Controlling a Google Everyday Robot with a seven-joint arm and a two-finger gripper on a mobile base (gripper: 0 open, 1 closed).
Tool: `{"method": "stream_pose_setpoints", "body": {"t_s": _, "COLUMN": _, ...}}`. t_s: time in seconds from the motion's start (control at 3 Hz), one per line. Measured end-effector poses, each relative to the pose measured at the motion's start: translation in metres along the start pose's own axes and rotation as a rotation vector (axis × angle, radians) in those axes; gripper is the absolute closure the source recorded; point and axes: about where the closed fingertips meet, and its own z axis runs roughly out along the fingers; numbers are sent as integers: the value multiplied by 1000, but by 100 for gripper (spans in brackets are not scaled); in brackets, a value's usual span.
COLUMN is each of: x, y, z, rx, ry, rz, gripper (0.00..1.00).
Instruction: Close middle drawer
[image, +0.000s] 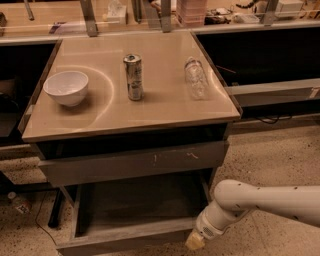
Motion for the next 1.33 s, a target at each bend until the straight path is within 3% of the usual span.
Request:
{"method": "stream_pose_setpoints", "body": {"t_s": 1.0, "x": 0, "y": 0, "z": 0, "rx": 0, "ry": 0, "rz": 0, "gripper": 13}}
{"method": "stream_pose_setpoints", "body": {"t_s": 1.33, "x": 0, "y": 0, "z": 0, "rx": 0, "ry": 0, "rz": 0, "gripper": 0}}
